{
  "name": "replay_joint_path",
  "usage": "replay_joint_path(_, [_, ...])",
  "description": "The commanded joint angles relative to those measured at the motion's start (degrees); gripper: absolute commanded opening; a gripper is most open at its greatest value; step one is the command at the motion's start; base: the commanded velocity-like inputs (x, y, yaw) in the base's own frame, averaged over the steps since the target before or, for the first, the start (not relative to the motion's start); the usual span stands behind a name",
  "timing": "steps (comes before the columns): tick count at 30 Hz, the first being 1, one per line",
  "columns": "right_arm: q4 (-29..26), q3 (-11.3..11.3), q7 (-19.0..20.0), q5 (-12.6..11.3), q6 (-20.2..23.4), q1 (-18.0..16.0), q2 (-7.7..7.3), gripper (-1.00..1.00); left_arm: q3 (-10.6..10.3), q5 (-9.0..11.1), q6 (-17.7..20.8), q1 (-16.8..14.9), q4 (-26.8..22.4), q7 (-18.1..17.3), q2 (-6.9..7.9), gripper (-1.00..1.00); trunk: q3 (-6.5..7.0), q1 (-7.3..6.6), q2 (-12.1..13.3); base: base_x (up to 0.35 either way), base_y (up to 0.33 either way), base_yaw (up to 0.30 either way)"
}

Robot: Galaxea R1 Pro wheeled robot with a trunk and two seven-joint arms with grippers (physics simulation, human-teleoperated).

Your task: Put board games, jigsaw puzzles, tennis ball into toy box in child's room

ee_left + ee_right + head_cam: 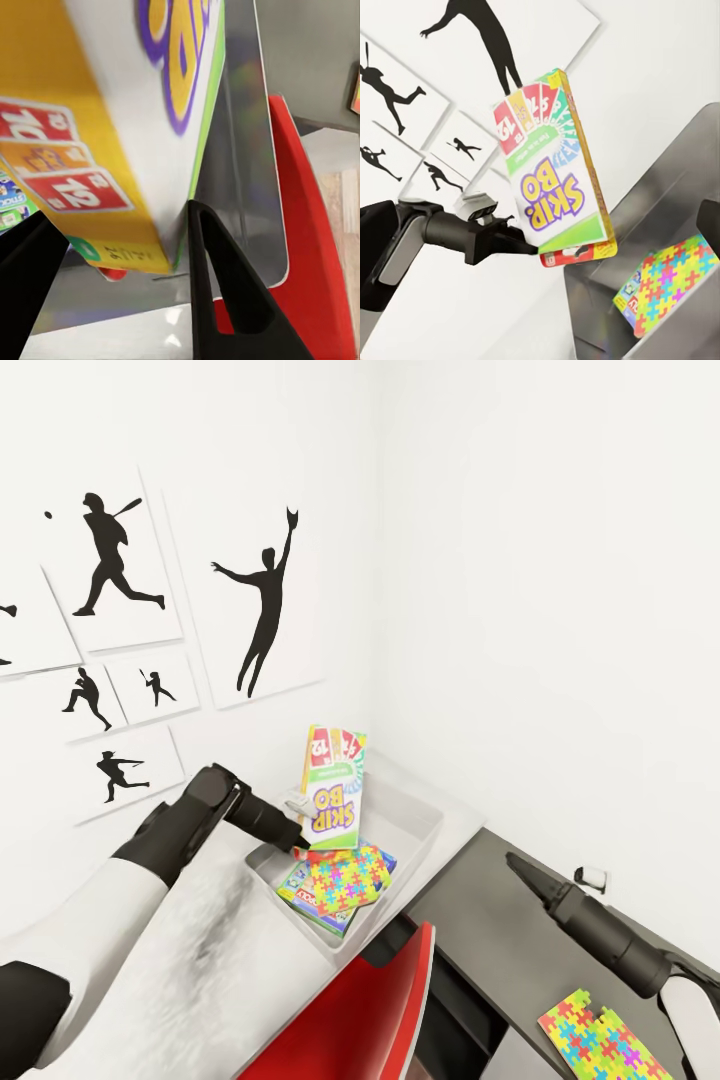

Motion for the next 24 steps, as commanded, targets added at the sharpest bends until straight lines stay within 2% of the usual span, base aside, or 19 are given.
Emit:
replay_joint_path(1, [0.0,-0.21,-0.05,-0.21,0.43,-0.06,-0.03,1.0,-0.5,-0.63,0.27,-0.07,-0.09,-0.58,0.04,-1.0,-0.13,0.04,-0.13,0.0,0.0,0.0])
replay_joint_path(6, [0.02,-0.89,-0.52,0.0,1.3,-0.06,-0.62,1.0,-1.39,-0.82,0.23,-0.05,-0.35,-0.71,0.04,-1.0,-0.13,0.04,-0.13,0.0,0.0,0.0])
replay_joint_path(9, [0.02,-0.93,-1.27,-0.07,1.76,-0.06,-2.77,1.0,-2.24,-0.98,0.24,-0.04,-0.44,-0.59,-0.13,-1.0,-0.13,0.04,-0.13,0.0,0.0,0.0])
replay_joint_path(11, [0.02,-0.92,-1.47,-0.16,1.82,-0.06,-3.88,1.0,-3.48,-0.98,0.24,-0.04,-0.46,-0.58,-0.19,-1.0,-0.13,0.04,-0.13,0.0,0.0,0.0])
replay_joint_path(12, [0.02,-0.9,-1.54,-0.21,1.83,-0.06,-4.34,1.0,-5.23,-0.98,0.24,-0.04,-0.47,-0.71,-0.18,-1.0,-0.13,0.04,-0.13,0.0,0.0,0.0])
replay_joint_path(15, [0.15,-0.84,-1.4,-0.2,1.81,-0.06,-4.51,1.0,-6.55,-0.79,0.24,-0.13,-0.52,-1.02,0.09,-1.0,-0.13,0.04,-0.13,0.0,0.0,0.0])
replay_joint_path(18, [0.25,-0.83,-1.17,-0.17,1.63,-0.06,-4.56,1.0,-6.87,-0.83,-0.39,-0.37,-0.72,-4.41,0.3,-1.0,-0.13,0.04,-0.13,0.0,0.0,0.0])
replay_joint_path(19, [0.26,-0.83,-1.13,-0.16,1.55,-0.06,-4.56,1.0,-6.89,-0.91,-1.2,-0.59,-0.79,-6.12,0.35,-1.0,-0.13,0.04,-0.13,0.0,0.0,0.0])
replay_joint_path(20, [0.27,-0.82,-1.08,-0.1,1.46,-0.06,-4.55,1.0,-6.99,-1.05,-2.48,-1.46,-0.86,-9.26,0.4,-1.0,-0.13,0.04,-0.13,0.0,0.0,0.0])
replay_joint_path(24, [0.23,-0.82,-1.0,-0.06,1.34,-0.06,-4.41,1.0,-7.15,-1.13,-3.46,-2.77,-0.91,-12.36,0.43,-1.0,-0.13,0.04,-0.13,0.0,0.0,0.0])
